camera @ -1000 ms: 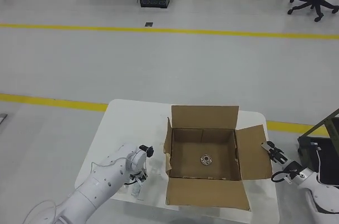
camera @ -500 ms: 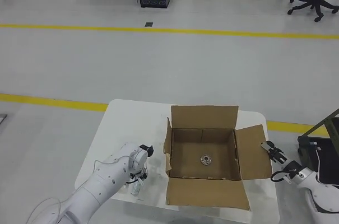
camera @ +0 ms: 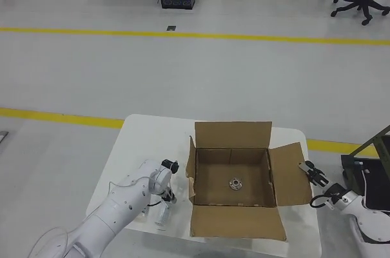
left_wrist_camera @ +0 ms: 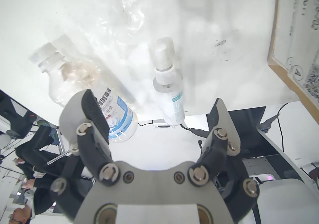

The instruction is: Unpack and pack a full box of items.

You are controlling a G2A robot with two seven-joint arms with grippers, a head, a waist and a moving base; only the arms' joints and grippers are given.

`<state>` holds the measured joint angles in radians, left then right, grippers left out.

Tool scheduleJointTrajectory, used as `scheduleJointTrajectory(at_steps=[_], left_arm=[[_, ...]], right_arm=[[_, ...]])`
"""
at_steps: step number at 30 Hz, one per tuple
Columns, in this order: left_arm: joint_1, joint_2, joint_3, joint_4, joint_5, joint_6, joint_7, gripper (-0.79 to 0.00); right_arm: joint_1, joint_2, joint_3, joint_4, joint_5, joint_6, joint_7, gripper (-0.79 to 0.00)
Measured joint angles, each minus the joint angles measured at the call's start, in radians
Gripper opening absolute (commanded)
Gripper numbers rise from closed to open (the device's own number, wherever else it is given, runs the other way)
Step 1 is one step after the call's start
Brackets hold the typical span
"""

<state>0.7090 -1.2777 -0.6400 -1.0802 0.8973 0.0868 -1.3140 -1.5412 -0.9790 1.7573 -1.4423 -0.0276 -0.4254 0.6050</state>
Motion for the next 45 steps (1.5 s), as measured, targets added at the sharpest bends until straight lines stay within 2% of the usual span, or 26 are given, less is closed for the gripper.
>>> scheduleJointTrajectory(at_steps=[5,6,7,8,15,20,21,22,24,25,26,30,34,39,42,45], left_arm=[[0.031,0.030,-0.060,-0.145,0.048,0.009,-0.020,0.000],[0.040,0.036,-0.073,-0.177,0.058,0.011,-0.026,0.000],[0.050,0.043,-0.088,-0.209,0.068,0.014,-0.034,0.000],[0.065,0.052,-0.108,-0.253,0.078,0.020,-0.044,0.000],[0.151,0.091,-0.220,-0.489,0.115,0.029,-0.079,0.000],[0.184,0.104,-0.279,-0.590,0.131,0.040,-0.088,0.000],[0.188,0.106,-0.288,-0.602,0.135,0.044,-0.089,0.000],[0.192,0.107,-0.297,-0.614,0.137,0.047,-0.089,0.000],[0.200,0.111,-0.317,-0.639,0.143,0.051,-0.090,0.000],[0.204,0.112,-0.326,-0.649,0.145,0.053,-0.089,0.000],[0.209,0.114,-0.337,-0.661,0.149,0.054,-0.089,0.000],[0.229,0.121,-0.376,-0.694,0.158,0.056,-0.094,0.000],[0.243,0.127,-0.398,-0.708,0.199,0.061,-0.118,0.000],[0.243,0.127,-0.397,-0.709,0.201,0.061,-0.119,0.000],[0.243,0.127,-0.397,-0.709,0.201,0.061,-0.119,0.000],[0.243,0.127,-0.397,-0.709,0.201,0.061,-0.119,0.000]], right_arm=[[0.014,0.002,0.010,0.019,-0.007,0.005,-0.004,-0.785],[0.018,0.002,0.010,0.022,-0.009,0.006,-0.004,-0.708],[0.021,0.002,0.010,0.024,-0.012,0.006,-0.004,-0.332],[0.026,0.003,0.008,0.027,-0.014,0.007,-0.004,0.000],[0.031,0.004,0.021,0.005,-0.007,0.010,-0.012,0.000],[-0.022,0.003,0.076,-0.086,-0.043,-0.014,-0.119,0.000],[-0.034,0.003,0.086,-0.108,-0.047,-0.015,-0.130,-0.058],[-0.047,0.002,0.096,-0.130,-0.050,-0.018,-0.140,-0.406],[-0.075,0.002,0.118,-0.184,-0.053,-0.024,-0.157,-0.579],[-0.086,0.001,0.126,-0.208,-0.053,-0.027,-0.162,-0.763],[-0.102,0.001,0.133,-0.240,-0.058,-0.031,-0.165,-0.785],[-0.132,-0.001,0.116,-0.324,-0.113,-0.047,-0.156,-0.785],[-0.121,-0.005,0.051,-0.358,-0.203,-0.058,-0.153,-0.785],[-0.062,-0.016,-0.079,-0.343,-0.434,-0.029,-0.237,-0.785],[-0.028,-0.024,-0.159,-0.306,-0.438,-0.050,-0.255,-0.785],[-0.004,-0.026,-0.189,-0.267,-0.418,-0.063,-0.238,-0.785]])
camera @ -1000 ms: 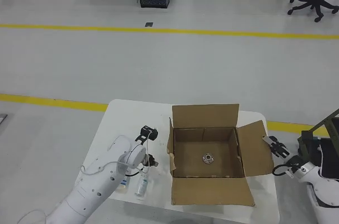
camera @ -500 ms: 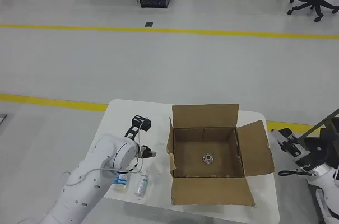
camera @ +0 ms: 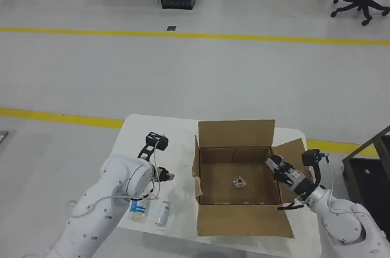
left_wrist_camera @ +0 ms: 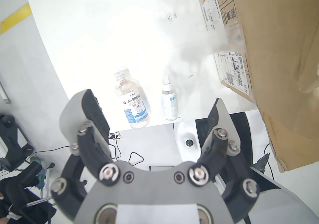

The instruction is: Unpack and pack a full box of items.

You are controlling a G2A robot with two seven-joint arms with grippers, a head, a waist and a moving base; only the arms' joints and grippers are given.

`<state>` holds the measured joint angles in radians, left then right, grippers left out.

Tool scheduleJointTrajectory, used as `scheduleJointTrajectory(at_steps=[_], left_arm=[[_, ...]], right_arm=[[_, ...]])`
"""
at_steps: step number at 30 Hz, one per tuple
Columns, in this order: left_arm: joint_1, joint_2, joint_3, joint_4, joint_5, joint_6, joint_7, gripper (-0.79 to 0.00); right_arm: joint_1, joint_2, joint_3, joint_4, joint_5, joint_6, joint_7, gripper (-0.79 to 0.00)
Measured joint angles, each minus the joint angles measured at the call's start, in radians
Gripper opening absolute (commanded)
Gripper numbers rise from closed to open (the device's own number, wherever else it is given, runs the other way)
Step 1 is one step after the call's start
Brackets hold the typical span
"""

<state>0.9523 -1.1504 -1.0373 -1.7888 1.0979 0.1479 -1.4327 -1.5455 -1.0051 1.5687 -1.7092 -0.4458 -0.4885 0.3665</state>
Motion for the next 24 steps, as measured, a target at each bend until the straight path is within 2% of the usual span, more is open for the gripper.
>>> scheduleJointTrajectory(at_steps=[16,18,21,24], left_arm=[[0.000,0.000,0.000,0.000,0.000,0.000,0.000,0.000],[0.000,0.000,0.000,0.000,0.000,0.000,0.000,0.000],[0.000,0.000,0.000,0.000,0.000,0.000,0.000,0.000],[0.000,0.000,0.000,0.000,0.000,0.000,0.000,0.000]], right_arm=[[0.000,0.001,0.002,-0.011,-0.011,0.001,0.000,-0.785],[0.006,0.005,0.004,-0.061,-0.090,0.006,0.017,-0.785],[0.008,0.006,-0.016,-0.140,-0.287,0.043,0.017,-0.785],[0.019,0.003,-0.057,-0.173,-0.396,0.098,0.040,-0.785]])
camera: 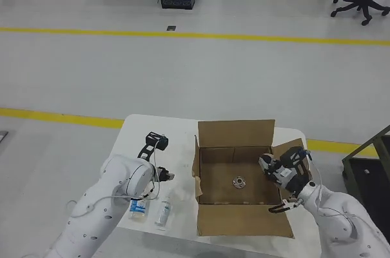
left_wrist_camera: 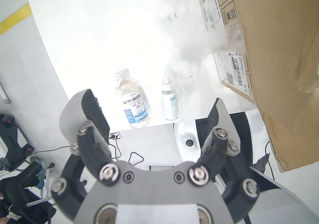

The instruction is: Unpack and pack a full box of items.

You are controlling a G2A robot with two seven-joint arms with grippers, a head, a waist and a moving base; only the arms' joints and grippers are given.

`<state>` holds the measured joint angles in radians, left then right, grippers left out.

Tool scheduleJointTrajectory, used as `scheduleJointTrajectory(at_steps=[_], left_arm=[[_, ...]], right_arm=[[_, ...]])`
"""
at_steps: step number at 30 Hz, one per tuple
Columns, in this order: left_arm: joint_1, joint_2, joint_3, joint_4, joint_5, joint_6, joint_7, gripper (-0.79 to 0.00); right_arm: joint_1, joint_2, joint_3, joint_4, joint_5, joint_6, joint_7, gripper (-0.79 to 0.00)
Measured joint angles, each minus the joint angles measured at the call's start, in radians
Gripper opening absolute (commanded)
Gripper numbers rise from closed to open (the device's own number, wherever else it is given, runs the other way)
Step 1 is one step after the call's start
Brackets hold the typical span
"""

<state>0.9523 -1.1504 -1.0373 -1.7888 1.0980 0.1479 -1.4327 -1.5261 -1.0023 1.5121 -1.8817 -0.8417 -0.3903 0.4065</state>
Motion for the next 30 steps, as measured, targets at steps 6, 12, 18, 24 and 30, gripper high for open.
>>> scheduleJointTrajectory(at_steps=[6,12,18,24,30], left_arm=[[0.000,0.000,0.000,0.000,0.000,0.000,0.000,0.000],[0.000,0.000,0.000,0.000,0.000,0.000,0.000,0.000],[0.000,0.000,0.000,0.000,0.000,0.000,0.000,0.000],[0.000,0.000,0.000,0.000,0.000,0.000,0.000,0.000],[0.000,0.000,0.000,0.000,0.000,0.000,0.000,0.000]], right_arm=[[0.090,-0.011,-0.126,0.029,-0.217,0.169,0.177,-0.785],[0.256,-0.042,-0.290,0.142,-0.269,0.304,0.368,-0.785],[0.316,-0.053,-0.339,0.194,-0.259,0.318,0.399,-0.785],[0.315,-0.053,-0.338,0.194,-0.259,0.318,0.398,-0.785],[0.315,-0.053,-0.338,0.194,-0.259,0.318,0.398,-0.785]])
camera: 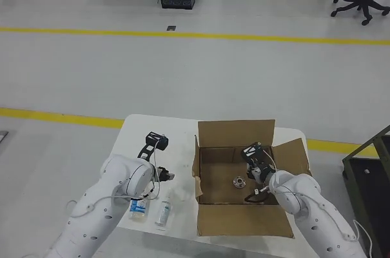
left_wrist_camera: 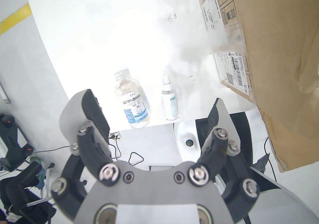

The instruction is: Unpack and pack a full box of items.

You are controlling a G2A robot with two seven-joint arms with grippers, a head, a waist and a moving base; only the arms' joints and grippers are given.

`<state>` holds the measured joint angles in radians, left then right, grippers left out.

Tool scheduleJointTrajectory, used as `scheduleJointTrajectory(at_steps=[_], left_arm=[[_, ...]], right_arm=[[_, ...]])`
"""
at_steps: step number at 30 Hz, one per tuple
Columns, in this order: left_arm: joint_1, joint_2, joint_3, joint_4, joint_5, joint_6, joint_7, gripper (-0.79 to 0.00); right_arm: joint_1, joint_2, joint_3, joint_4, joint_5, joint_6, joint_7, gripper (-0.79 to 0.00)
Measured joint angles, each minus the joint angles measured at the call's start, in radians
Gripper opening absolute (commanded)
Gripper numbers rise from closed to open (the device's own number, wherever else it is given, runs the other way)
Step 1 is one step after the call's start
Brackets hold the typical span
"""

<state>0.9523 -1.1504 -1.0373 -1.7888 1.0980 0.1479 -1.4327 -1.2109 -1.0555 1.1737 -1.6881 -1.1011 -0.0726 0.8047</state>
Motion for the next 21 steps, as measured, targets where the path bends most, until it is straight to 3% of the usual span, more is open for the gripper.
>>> scheduleJointTrajectory(at_steps=[7,21], left_arm=[[0.000,0.000,0.000,0.000,0.000,0.000,0.000,0.000],[0.000,0.000,0.000,0.000,0.000,0.000,0.000,0.000]], right_arm=[[0.009,-0.010,-0.055,0.042,-0.035,-0.012,-0.018,-0.785],[0.286,-0.119,-0.341,0.391,-0.049,0.055,0.112,-0.785]])
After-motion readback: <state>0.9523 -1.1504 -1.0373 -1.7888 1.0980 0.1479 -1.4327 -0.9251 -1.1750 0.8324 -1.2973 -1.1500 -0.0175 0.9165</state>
